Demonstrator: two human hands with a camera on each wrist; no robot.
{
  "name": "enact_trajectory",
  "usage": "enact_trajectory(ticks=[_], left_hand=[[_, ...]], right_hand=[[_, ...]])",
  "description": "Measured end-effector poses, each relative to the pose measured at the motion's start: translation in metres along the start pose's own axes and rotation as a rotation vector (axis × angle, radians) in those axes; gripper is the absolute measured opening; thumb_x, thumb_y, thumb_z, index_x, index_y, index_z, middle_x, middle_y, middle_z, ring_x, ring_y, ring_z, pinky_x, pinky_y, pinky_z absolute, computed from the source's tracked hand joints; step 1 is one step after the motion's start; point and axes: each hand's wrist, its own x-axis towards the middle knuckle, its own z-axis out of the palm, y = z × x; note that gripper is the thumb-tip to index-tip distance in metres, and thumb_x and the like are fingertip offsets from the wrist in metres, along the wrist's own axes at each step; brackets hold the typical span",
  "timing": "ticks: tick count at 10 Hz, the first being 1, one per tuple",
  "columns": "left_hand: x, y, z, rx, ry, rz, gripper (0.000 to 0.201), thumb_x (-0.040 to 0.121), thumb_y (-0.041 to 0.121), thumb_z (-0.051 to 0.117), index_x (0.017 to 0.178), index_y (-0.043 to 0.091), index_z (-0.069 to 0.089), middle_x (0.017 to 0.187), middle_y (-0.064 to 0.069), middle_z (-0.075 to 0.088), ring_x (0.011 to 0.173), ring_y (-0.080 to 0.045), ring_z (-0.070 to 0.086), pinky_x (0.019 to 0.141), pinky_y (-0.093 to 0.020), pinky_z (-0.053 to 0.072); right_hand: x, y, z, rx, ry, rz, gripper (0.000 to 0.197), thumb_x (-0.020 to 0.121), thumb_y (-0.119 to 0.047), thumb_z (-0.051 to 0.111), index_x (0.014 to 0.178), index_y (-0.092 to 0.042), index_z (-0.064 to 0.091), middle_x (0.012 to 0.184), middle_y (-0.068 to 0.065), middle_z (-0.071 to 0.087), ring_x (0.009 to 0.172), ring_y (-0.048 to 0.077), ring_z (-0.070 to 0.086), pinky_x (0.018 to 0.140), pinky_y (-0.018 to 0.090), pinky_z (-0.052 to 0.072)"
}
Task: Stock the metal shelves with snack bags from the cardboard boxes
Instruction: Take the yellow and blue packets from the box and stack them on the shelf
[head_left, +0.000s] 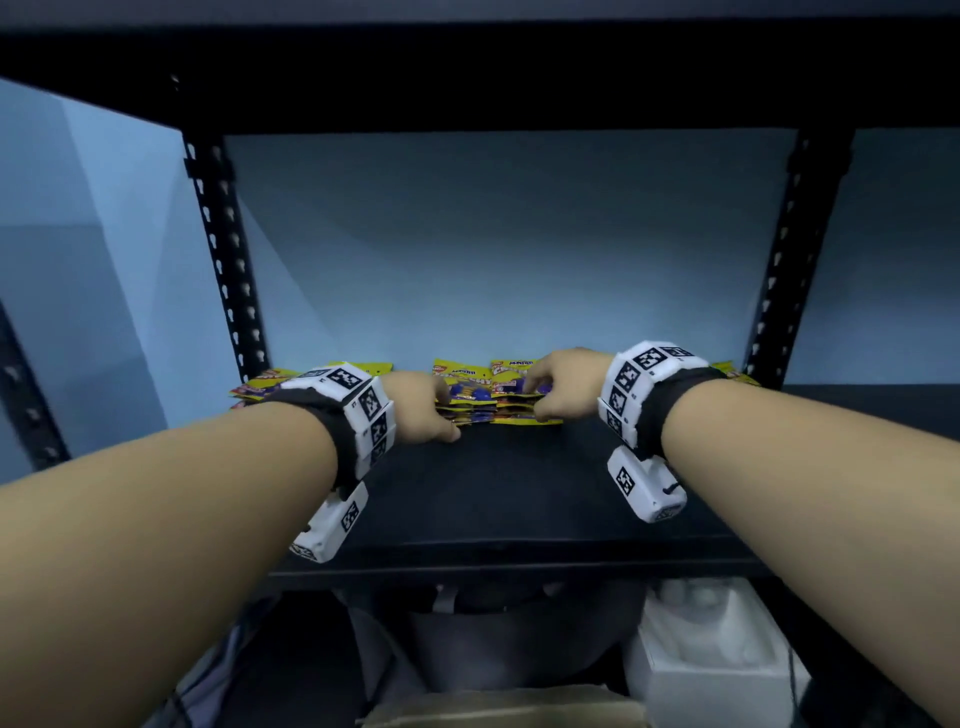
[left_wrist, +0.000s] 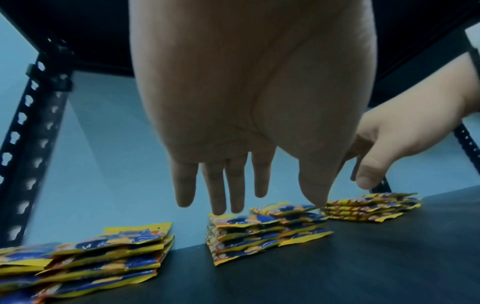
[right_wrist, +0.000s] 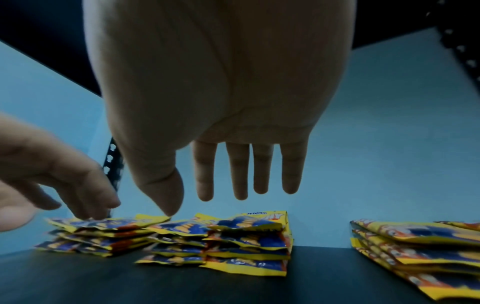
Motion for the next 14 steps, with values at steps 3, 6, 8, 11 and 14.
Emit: enact_trajectory(ticks=[3,6,8,11,14], left_hand=[[-0.115,0.023,0.009,-0.178,0.018,0.114,0.027,0.085,0.052,0.076,0.090,0.026,0.074,0.086,0.009,0.072,0.087,-0.013,0.067,0.083,-0.032,0.055],[-0.195,0.035,0.060,-0.353,-0.135,0.151,0.022,0.083,0.049,0.079,0.086,0.028,0.073,0.071,0.010,0.075,0.072,-0.010,0.072,0.085,-0.042,0.060],[-0.207,0.054,0.097,-0.334,-0.295,0.156,0.020,0.087,0.044,0.078,0.090,0.026,0.072,0.072,0.003,0.075,0.077,-0.017,0.072,0.089,-0.045,0.057],[-0.144,0.077,0.167,-0.315,-0.695,0.225,0.014,0.091,0.035,0.069,0.099,0.025,0.073,0.084,0.013,0.077,0.086,-0.009,0.073,0.089,-0.033,0.057],[-0.093,0.086,0.293,-0.176,-1.134,0.080,0.025,0.095,0.027,0.065,0.109,0.007,0.074,0.096,-0.003,0.080,0.072,-0.014,0.071,0.063,-0.021,0.055]], right_hand=[[-0.149,-0.043,0.011,0.166,0.051,0.002,0.019,0.086,-0.033,0.075,0.103,-0.025,0.075,0.101,-0.006,0.070,0.096,0.018,0.065,0.086,0.031,0.055],[-0.235,-0.071,0.062,0.302,-0.166,0.047,0.010,0.082,-0.027,0.075,0.089,-0.020,0.075,0.083,0.001,0.078,0.072,0.018,0.073,0.069,0.032,0.057],[-0.245,-0.065,0.099,0.240,-0.365,0.034,0.011,0.084,-0.026,0.069,0.092,-0.024,0.077,0.081,-0.006,0.078,0.077,0.014,0.075,0.064,0.027,0.057],[-0.212,-0.017,0.182,0.159,-0.553,0.101,0.018,0.077,-0.041,0.077,0.090,-0.029,0.076,0.085,-0.007,0.074,0.073,0.011,0.067,0.072,0.033,0.061],[-0.154,-0.005,0.267,0.184,-0.980,0.120,0.039,0.087,-0.031,0.080,0.123,-0.018,0.071,0.114,-0.004,0.071,0.092,0.012,0.059,0.084,0.023,0.053]])
